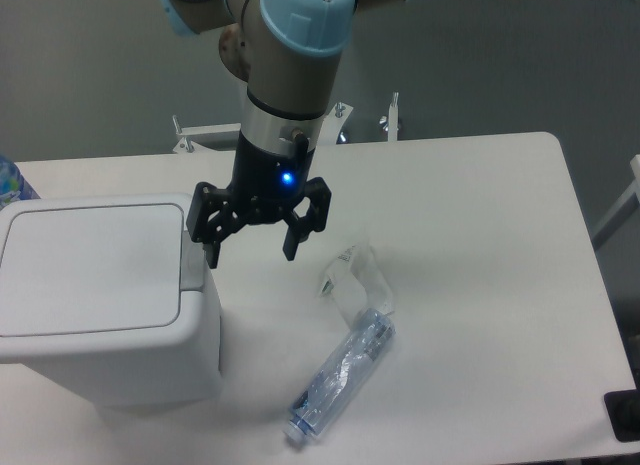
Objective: Open the trash can
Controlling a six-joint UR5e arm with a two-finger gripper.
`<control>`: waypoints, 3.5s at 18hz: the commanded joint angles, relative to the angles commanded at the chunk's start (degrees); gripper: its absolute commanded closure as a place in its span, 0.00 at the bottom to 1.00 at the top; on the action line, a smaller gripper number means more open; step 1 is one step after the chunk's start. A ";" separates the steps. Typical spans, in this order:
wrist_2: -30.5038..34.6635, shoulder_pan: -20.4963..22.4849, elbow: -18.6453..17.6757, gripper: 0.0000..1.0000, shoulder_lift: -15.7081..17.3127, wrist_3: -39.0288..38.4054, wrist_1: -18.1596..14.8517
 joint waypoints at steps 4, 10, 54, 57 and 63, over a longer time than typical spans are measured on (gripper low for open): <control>0.00 -0.09 -0.61 0.00 -0.09 0.00 0.00; 0.00 -0.35 -1.23 0.00 0.09 0.00 0.18; 17.30 13.17 6.42 0.00 0.09 13.25 2.02; 18.89 18.09 6.24 0.00 0.09 19.14 2.02; 24.07 25.39 4.14 0.00 -0.09 39.16 1.41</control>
